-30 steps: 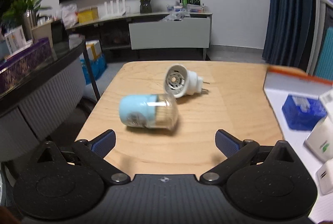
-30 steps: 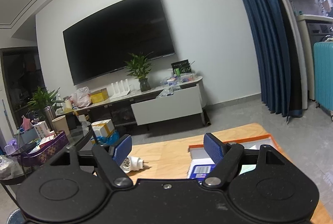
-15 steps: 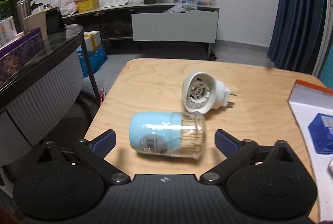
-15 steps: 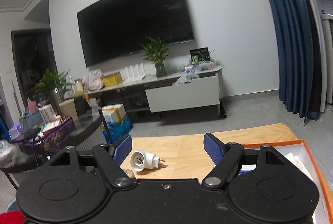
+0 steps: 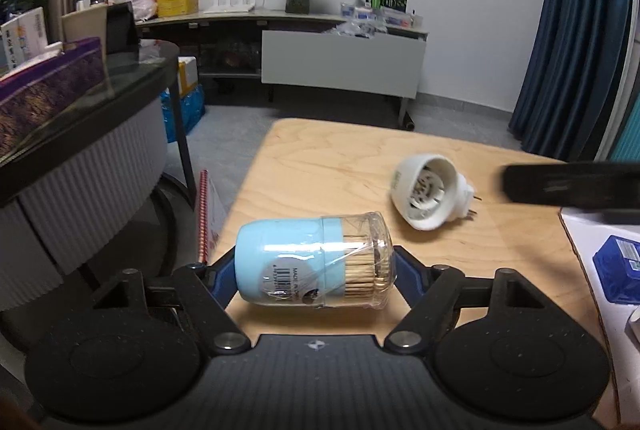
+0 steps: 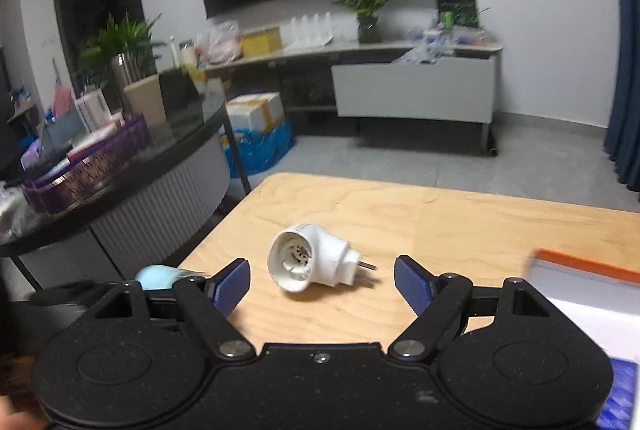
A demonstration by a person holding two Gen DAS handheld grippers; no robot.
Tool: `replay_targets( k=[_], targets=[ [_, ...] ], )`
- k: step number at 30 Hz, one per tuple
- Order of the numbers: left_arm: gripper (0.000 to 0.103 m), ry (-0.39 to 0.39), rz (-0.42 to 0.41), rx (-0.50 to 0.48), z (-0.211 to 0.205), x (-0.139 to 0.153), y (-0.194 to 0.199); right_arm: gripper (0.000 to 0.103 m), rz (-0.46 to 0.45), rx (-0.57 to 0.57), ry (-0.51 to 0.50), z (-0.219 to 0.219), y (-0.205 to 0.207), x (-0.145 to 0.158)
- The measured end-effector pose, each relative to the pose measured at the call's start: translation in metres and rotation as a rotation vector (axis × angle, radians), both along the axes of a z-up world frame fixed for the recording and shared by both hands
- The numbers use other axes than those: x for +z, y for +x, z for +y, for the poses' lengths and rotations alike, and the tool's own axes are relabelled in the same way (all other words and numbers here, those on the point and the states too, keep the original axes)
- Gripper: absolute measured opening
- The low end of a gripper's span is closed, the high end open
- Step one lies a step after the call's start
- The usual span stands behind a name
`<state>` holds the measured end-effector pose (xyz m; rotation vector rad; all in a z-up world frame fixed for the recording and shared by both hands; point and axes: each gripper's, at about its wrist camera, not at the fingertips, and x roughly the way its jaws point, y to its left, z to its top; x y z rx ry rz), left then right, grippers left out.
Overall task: Organize rigid objects
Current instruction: 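Grasp the light-blue toothpick jar with the left tool while the right tool grasps the white diffuser, then carry the toothpick jar and white diffuser over the tray with both tools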
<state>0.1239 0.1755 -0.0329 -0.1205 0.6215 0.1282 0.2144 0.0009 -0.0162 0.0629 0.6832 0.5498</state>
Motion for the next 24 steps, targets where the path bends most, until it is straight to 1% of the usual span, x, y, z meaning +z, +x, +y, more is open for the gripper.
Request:
replay_targets(
  k=[4, 5, 6, 8, 9, 11, 12, 15, 18, 24],
  targets=[
    [0.078, -0.011, -0.002, 0.013, 0.007, 0.002, -0.002, 0.094, 0.009, 0.037, -0.072, 0.031, 0.021, -0.019],
    [0.078, -0.02, 0.001, 0.018, 0.008, 0.002, -0.001, 0.095, 0.004, 0.038, -0.091, 0.039, 0.026, -0.023],
    [0.078, -0.028, 0.004, 0.021, 0.009, 0.001, -0.001, 0.099, 0.0, 0.043, -0.107, 0.045, 0.031, -0.026],
    [0.078, -0.034, 0.003, 0.03, 0.011, 0.001, 0.0, 0.102, -0.011, 0.049, -0.145, 0.055, 0.038, -0.036],
    [0.078, -0.036, 0.003, 0.031, 0.011, 0.001, 0.001, 0.102, -0.013, 0.052, -0.162, 0.058, 0.042, -0.041],
    [0.078, -0.037, 0.004, 0.034, 0.012, 0.002, 0.002, 0.101, 0.024, 0.072, -0.181, 0.063, 0.049, -0.05],
    [0.078, -0.04, 0.003, 0.035, 0.013, 0.003, 0.002, 0.095, 0.027, 0.069, -0.19, 0.064, 0.05, -0.053],
    [0.078, -0.047, 0.001, 0.04, 0.014, 0.003, 0.004, 0.094, 0.029, 0.041, -0.167, 0.059, 0.044, -0.053],
    [0.078, -0.044, 0.002, 0.035, 0.013, 0.004, 0.003, 0.094, 0.018, 0.013, -0.145, 0.048, 0.035, -0.047],
    [0.078, -0.049, -0.01, 0.019, 0.005, 0.013, -0.006, 0.094, 0.023, -0.046, -0.105, 0.019, 0.008, -0.016]
  ],
)
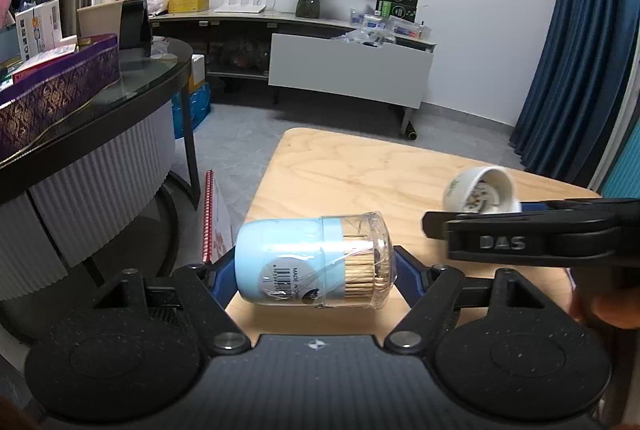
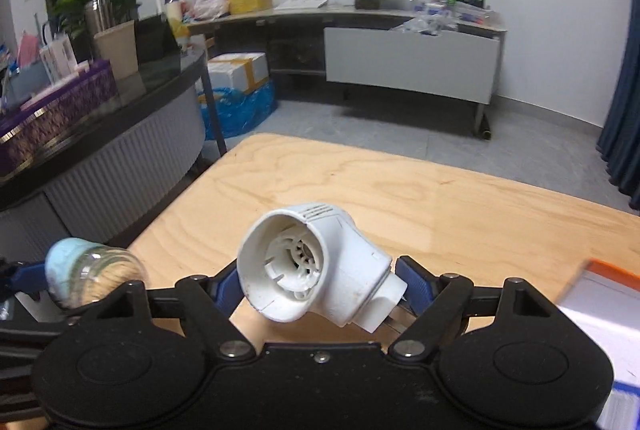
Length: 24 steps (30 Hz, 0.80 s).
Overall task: Organize rigid objects
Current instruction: 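Carry the toothpick jar and white diffuser over the tray with both tools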
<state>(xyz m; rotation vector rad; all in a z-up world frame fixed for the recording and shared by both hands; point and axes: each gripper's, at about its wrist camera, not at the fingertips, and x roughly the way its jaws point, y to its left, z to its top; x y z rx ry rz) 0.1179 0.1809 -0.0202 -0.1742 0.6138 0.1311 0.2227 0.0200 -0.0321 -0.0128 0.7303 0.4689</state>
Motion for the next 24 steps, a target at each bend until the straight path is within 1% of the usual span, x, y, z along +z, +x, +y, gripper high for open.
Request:
replay_targets(
  k=[8, 12, 17, 24],
  targets=[
    [0.078, -0.007, -0.011, -0.029, -0.022, 0.02, -0.023, 0.094, -0.024, -0.098, 0.04, -0.051, -0.058, 0.04],
    [0.078, 0.007, -0.017, -0.054, -0.039, 0.03, -0.037, 0.094, -0.047, -0.136, 0.023, -0.074, -0.089, 0.052],
    [0.078, 0.011, -0.028, -0.086, -0.059, 0.04, -0.055, 0.094, -0.058, -0.181, 0.038, -0.104, -0.124, 0.064],
    [0.078, 0.008, -0.047, -0.139, -0.084, 0.046, -0.074, 0.094, -0.083, -0.229, 0.048, -0.137, -0.166, 0.076]
  ],
)
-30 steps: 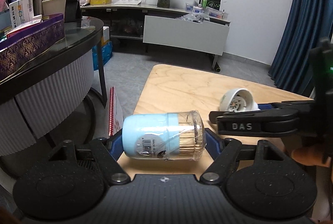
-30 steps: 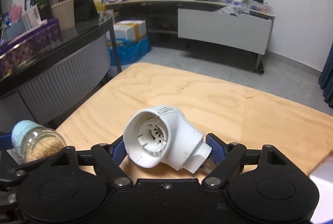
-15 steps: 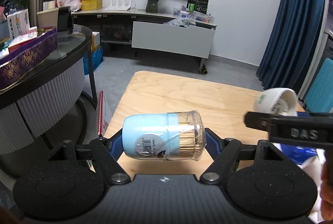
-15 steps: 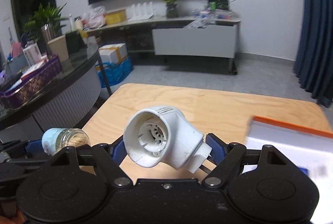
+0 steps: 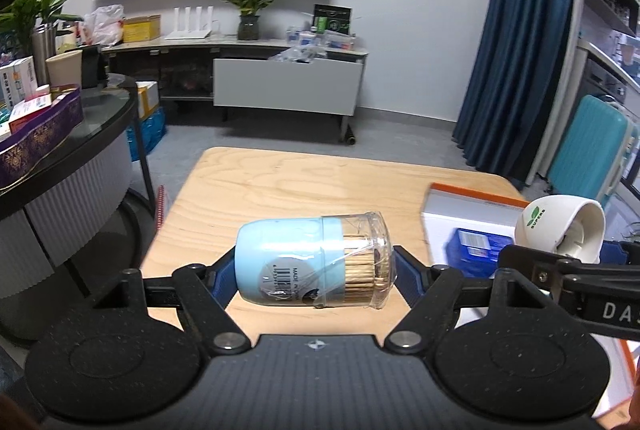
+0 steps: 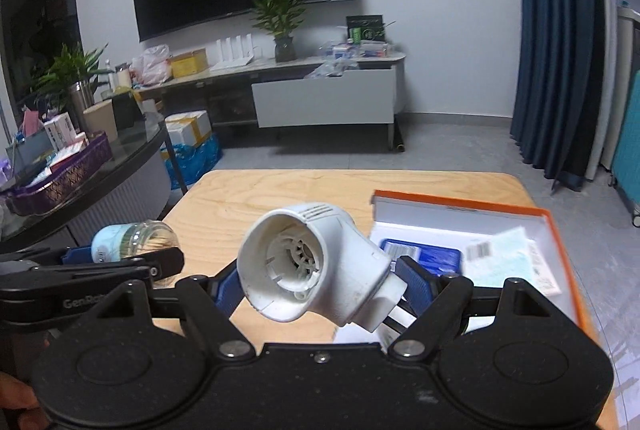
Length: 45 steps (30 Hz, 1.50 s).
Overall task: Organize rigid objects
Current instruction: 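Carry the toothpick jar and white diffuser over the tray with both tools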
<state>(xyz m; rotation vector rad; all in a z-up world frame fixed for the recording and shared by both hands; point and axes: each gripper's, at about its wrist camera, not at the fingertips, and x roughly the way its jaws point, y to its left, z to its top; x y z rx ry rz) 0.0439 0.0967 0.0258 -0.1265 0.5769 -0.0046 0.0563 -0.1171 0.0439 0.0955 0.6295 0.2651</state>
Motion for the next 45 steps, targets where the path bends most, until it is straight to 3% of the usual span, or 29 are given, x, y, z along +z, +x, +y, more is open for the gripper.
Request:
replay_targets(
  k=[22, 45],
  targets=[
    [0.078, 0.022, -0.018, -0.173, -0.063, -0.002, -0.022, 0.094, -0.061, -0.243, -0.028, -0.105, -0.079, -0.005],
    [0.078, 0.04, 0.001, -0.298, -0.114, -0.012, -0.022, 0.094, -0.055, -0.269, -0.018, -0.119, -0.081, -0.011]
  ],
)
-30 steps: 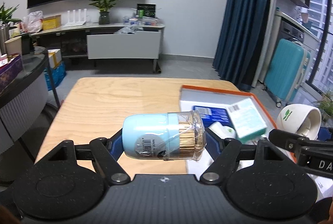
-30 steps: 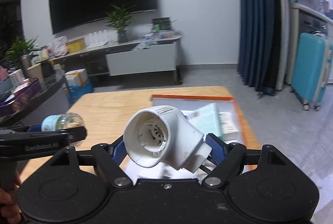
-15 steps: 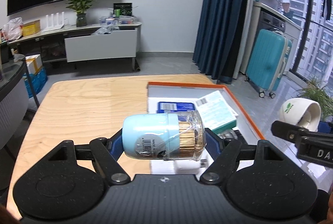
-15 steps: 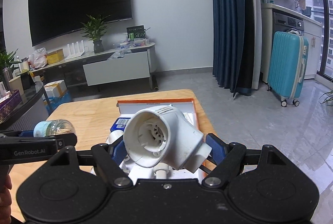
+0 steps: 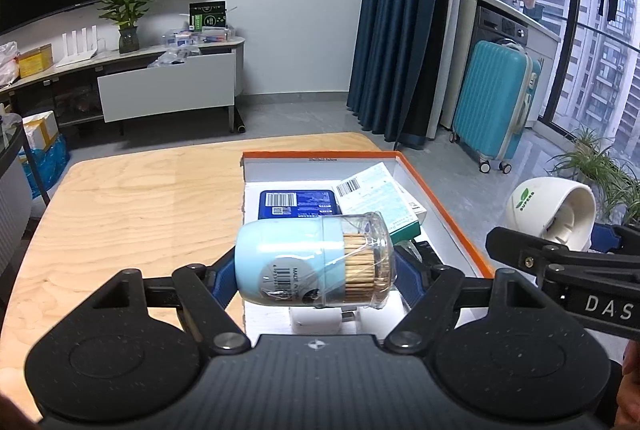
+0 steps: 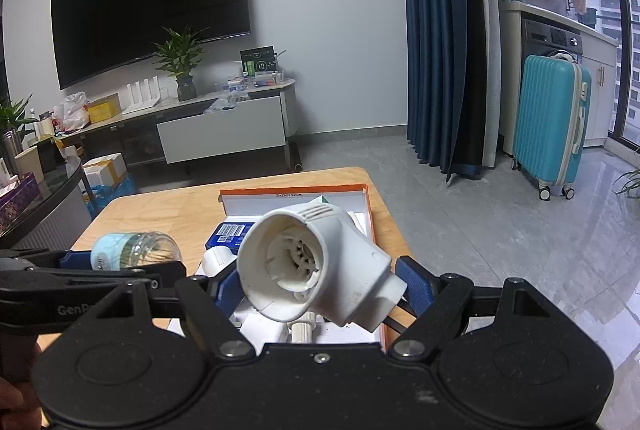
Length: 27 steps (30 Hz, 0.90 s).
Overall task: Organize rigid objects
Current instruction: 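Carry the toothpick jar and white diffuser over the tray with both tools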
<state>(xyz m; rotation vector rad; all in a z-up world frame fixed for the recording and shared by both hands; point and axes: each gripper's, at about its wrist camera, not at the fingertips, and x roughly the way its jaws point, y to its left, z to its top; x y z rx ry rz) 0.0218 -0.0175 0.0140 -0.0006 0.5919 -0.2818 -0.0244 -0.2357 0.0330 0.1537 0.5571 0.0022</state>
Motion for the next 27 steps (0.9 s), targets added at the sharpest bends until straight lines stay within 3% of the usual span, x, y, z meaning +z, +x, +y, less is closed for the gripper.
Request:
replay_targets(
  k=[27],
  targets=[
    [0.078, 0.012, 0.017, 0.008, -0.0111, -0.0044, 0.0002, 0.094, 0.001, 0.003, -0.002, 0.0, 0.0045, -0.0004]
  ],
)
